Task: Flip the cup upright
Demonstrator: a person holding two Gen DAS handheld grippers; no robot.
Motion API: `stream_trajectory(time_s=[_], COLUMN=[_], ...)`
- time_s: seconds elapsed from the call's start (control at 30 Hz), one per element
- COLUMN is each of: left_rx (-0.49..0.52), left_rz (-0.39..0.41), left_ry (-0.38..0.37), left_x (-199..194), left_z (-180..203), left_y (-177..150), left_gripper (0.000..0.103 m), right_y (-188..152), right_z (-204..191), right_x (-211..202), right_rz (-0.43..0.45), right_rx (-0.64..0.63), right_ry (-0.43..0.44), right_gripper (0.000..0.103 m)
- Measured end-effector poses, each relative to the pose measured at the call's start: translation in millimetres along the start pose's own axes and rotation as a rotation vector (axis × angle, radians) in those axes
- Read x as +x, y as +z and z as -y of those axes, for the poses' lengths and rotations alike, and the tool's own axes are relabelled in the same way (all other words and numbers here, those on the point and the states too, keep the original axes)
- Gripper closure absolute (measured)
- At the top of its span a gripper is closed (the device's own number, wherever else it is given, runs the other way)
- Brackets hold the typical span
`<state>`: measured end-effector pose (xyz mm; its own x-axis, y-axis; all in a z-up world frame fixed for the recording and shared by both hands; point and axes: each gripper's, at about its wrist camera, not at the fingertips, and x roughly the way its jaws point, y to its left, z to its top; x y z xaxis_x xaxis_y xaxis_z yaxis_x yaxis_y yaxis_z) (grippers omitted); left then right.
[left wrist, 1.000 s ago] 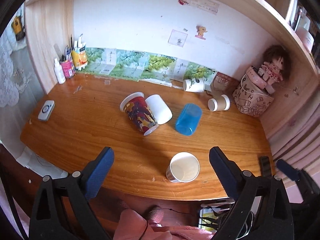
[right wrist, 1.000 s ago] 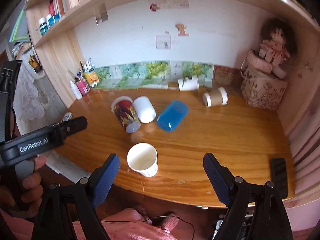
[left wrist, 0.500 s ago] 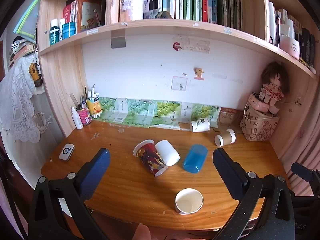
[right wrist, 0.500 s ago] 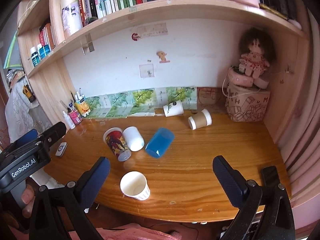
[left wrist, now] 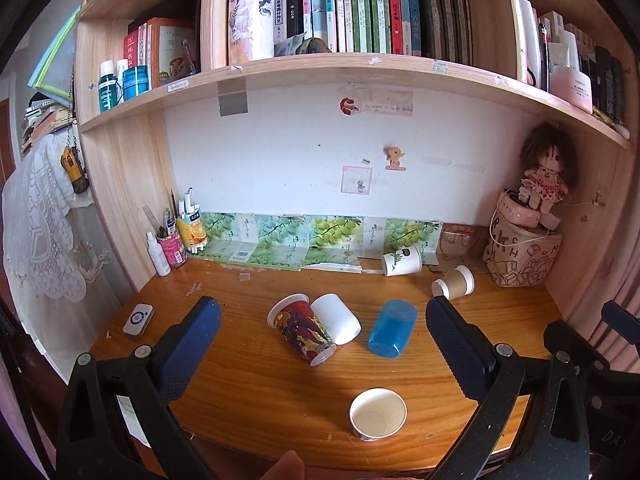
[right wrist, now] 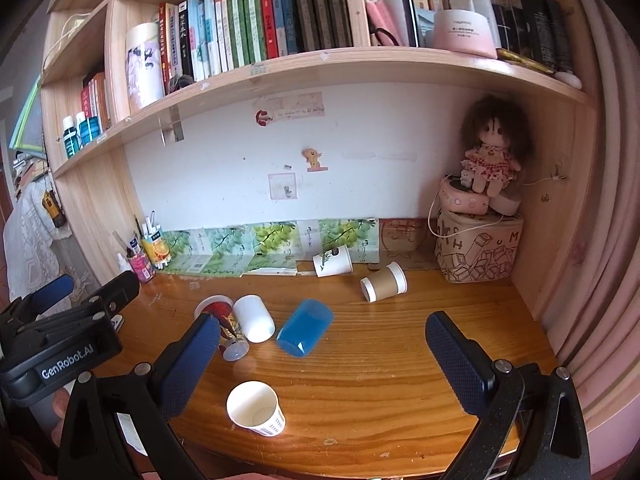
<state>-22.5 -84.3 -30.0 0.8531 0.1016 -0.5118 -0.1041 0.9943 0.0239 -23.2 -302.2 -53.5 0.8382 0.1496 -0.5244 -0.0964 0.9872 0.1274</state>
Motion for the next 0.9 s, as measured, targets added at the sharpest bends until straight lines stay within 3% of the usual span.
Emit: stream_trajectory(time_s=[0.2, 0.9], left_rx=[0.001, 0.017], left_rz=[0.019, -0.025], left_ry=[0.015, -0.053], left_x=[-8.3, -15.1], left_z=[-3.3, 6.9], left_y=[-0.7, -13.7], left_gripper=[0.001, 0.001], right_y=[-2.5, -19.8], right_z=[-5.0, -6.3], right_x=[-0.3, -8.2], right_rz=[-0.003, -0.08], right_rx=[-0.014, -0.021], right_ry=[0.014, -0.018], right_gripper=[0.0, 0.0])
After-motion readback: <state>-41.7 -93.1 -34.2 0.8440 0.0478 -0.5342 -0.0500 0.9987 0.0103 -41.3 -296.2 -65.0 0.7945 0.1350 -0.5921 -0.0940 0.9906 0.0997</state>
